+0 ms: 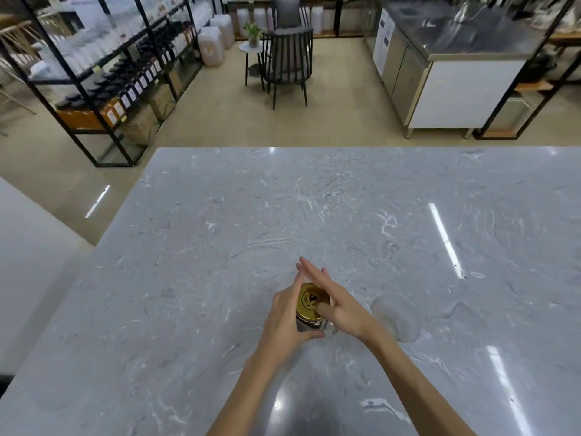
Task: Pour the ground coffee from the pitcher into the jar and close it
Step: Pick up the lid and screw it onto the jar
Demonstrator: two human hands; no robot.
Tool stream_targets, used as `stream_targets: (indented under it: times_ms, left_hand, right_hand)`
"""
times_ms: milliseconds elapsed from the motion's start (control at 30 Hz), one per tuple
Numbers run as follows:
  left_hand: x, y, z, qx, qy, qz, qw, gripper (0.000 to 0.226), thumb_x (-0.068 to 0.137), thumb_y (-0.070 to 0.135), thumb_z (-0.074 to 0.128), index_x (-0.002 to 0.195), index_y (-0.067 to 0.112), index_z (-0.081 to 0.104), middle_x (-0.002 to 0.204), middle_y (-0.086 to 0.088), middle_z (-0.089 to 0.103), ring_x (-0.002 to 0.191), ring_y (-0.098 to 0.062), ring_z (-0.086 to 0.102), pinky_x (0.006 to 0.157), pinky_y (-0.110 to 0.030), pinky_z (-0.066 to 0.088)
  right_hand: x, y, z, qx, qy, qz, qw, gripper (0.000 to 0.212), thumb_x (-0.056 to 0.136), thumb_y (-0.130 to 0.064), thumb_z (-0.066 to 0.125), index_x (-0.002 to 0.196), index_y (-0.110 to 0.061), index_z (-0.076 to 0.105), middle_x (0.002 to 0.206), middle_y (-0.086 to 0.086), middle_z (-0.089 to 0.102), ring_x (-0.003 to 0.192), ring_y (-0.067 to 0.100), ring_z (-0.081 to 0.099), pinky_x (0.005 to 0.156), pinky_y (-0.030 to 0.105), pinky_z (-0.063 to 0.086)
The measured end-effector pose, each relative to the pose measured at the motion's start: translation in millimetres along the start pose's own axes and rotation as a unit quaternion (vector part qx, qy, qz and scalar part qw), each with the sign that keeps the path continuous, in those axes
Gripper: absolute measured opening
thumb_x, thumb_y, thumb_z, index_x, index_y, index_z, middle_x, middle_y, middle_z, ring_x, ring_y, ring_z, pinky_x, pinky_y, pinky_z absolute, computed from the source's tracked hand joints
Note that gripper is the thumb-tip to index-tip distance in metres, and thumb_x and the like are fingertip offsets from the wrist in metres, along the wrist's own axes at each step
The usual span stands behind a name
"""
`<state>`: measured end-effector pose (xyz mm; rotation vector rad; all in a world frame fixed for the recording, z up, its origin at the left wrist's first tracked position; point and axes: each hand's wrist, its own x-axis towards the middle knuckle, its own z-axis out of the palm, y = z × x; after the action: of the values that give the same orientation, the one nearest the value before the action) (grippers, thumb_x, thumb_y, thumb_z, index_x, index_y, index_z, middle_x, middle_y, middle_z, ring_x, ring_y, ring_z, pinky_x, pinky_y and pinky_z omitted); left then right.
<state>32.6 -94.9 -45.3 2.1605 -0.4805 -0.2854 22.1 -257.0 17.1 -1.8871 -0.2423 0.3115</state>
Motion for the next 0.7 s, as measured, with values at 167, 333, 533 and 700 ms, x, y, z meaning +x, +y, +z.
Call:
stream_targets:
  times_ms: [167,333,533,700]
  left_hand:
    - [2.1,-5.1,13.1,0.056,0.075,0.019,0.995,0.103,0.057,0.048,0.096,0.143,0.039,0.04,0.136,0.007,0.045,0.126,-0.014,0.036,0.1,-0.034,0.045]
    - [1.6,-2.9,19.2,0.045,0.106,0.018,0.993,0.1,0.055,0.042,0.099,0.139,0.024,0.048,0.133,0.01,0.047,0.124,-0.007,0.037,0.098,-0.028,0.043]
    - [8.4,8.8,19.2,0.021,0.157,-0.068,0.985,0.105,0.054,0.044,0.099,0.142,0.023,0.045,0.139,0.0,0.054,0.13,-0.02,0.048,0.095,-0.033,0.048]
    - [35.0,1.3,1.4,0.026,0.159,-0.084,0.983,0.107,0.057,0.045,0.098,0.145,0.024,0.041,0.14,0.0,0.051,0.13,-0.019,0.047,0.091,-0.033,0.049]
  right_hand:
    - [-51.9,31.3,-30.5,-0.244,0.198,0.067,0.947,0.069,0.095,-0.059,0.044,0.154,-0.03,0.023,0.162,-0.011,0.017,0.151,0.005,-0.005,0.123,0.048,-0.006]
    - [-110.3,62.3,-43.2,-0.335,0.171,0.221,0.9,0.126,0.062,-0.087,0.044,0.156,-0.02,-0.006,0.164,0.001,-0.008,0.152,0.025,-0.005,0.123,0.045,0.003]
    - [-88.8,66.2,-34.1,-0.342,0.243,0.136,0.898,0.095,0.078,-0.046,0.078,0.153,-0.013,0.029,0.157,0.007,0.034,0.142,0.03,0.033,0.116,0.045,0.031]
    - [-44.4,69.3,-62.6,-0.371,0.173,0.134,0.903,0.096,0.083,-0.049,0.071,0.156,-0.025,0.015,0.164,-0.002,0.014,0.152,0.024,0.007,0.122,0.041,0.015]
